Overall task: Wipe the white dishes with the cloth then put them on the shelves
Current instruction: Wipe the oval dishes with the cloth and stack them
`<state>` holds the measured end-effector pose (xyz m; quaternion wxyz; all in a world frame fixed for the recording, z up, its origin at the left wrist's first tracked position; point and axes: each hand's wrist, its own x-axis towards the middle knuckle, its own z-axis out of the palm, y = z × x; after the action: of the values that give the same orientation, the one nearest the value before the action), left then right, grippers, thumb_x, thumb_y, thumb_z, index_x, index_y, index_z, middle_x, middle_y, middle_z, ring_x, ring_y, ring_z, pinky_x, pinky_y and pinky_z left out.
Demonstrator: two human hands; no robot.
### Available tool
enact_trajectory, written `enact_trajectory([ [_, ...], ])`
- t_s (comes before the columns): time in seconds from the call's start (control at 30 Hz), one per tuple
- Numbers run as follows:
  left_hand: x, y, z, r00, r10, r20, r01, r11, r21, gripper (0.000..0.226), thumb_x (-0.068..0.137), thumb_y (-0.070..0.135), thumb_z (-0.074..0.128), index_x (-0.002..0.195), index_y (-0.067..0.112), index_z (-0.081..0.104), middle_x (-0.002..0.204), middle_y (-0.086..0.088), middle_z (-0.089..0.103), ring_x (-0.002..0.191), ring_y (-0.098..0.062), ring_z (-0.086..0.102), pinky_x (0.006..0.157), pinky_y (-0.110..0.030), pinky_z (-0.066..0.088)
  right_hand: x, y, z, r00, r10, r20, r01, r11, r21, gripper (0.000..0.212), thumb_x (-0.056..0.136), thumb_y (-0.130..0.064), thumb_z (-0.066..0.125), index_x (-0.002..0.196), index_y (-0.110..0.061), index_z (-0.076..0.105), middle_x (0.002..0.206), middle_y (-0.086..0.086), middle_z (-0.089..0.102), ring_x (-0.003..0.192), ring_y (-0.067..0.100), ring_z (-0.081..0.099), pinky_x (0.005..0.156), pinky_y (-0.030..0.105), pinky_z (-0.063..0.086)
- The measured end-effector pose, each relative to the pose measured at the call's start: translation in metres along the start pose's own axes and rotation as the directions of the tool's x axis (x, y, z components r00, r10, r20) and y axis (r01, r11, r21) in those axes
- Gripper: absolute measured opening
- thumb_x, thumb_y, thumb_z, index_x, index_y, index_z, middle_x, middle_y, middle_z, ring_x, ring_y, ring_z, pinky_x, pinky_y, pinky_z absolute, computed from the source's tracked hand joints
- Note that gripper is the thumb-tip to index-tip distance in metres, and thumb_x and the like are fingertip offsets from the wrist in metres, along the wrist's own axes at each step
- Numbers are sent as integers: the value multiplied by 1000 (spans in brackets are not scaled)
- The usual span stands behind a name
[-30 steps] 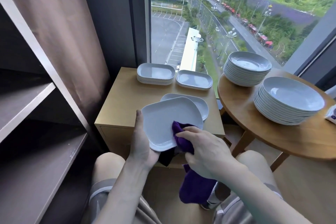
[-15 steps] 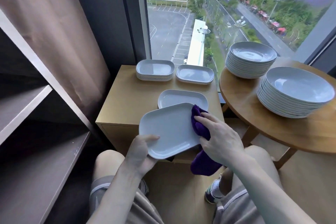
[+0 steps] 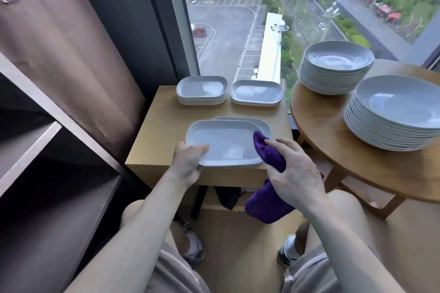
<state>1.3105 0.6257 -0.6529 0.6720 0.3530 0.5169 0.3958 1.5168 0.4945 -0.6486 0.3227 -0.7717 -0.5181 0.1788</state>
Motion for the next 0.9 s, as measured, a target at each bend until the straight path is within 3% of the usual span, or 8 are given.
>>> enact_trajectory([
  [0.07, 13, 1, 11, 999, -1, -38, 2, 1000, 29, 23, 97, -10, 57, 117, 1, 63, 108, -16, 72, 91, -32, 73, 59, -34, 61, 3, 5, -4, 1000, 10, -22, -10, 999, 32, 58, 87, -27, 65, 140, -45, 52, 138, -30, 43, 105, 7, 53, 84, 29, 44],
  [0.13, 27, -1, 19, 997, -9, -75, 12, 999, 45, 21, 98, -9, 56, 115, 2, 63, 108, -16, 70, 89, -30, 72, 71, -38, 61, 5, 8, -7, 999, 14, -36, -13, 999, 50, 57, 86, -25, 65, 139, -44, 54, 135, -31, 44, 100, 3, 49, 82, 26, 41],
  [0.27, 50, -3, 26, 992, 7, -124, 4, 996, 84, 38, 96, -12, 57, 134, -4, 56, 122, -23, 67, 105, -37, 69, 85, -45, 60, 9, 13, -9, 998, 18, -61, -14, 997, 79, 57, 85, -25, 65, 137, -44, 55, 123, -38, 40, 97, -2, 46, 80, 21, 37],
  [0.37, 66, -3, 30, 985, 96, -144, -63, 973, 220, 42, 91, -11, 60, 129, 5, 62, 123, -19, 70, 113, -37, 69, 98, -52, 58, 18, 18, -9, 996, 40, -82, -30, 992, 125, 56, 84, -22, 65, 136, -42, 57, 128, -35, 45, 98, -7, 43, 80, 16, 36],
  [0.53, 79, -1, 24, 963, 229, -139, -123, 839, 530, 36, 83, 3, 78, 115, 12, 64, 105, -6, 70, 106, -32, 68, 94, -47, 60, 27, 19, -4, 996, 58, -75, -44, 984, 173, 56, 85, -20, 66, 137, -39, 58, 132, -28, 49, 103, -2, 49, 85, 21, 38],
  [0.77, 99, -6, 19, 965, 245, -98, -143, 798, 585, 43, 81, 7, 83, 120, 14, 67, 109, -5, 73, 106, -29, 71, 90, -41, 61, 26, 24, 6, 997, 61, -48, -48, 974, 222, 57, 83, -17, 66, 134, -41, 60, 130, -31, 50, 106, -2, 53, 90, 23, 43],
  [0.9, 108, -23, 12, 981, 185, -53, -118, 797, 593, 63, 84, 12, 84, 143, 21, 62, 131, -13, 65, 120, -30, 65, 107, -47, 53, 28, 28, 11, 997, 71, -36, -60, 965, 255, 57, 82, -15, 66, 132, -41, 61, 130, -29, 51, 109, -1, 54, 91, 22, 43],
])
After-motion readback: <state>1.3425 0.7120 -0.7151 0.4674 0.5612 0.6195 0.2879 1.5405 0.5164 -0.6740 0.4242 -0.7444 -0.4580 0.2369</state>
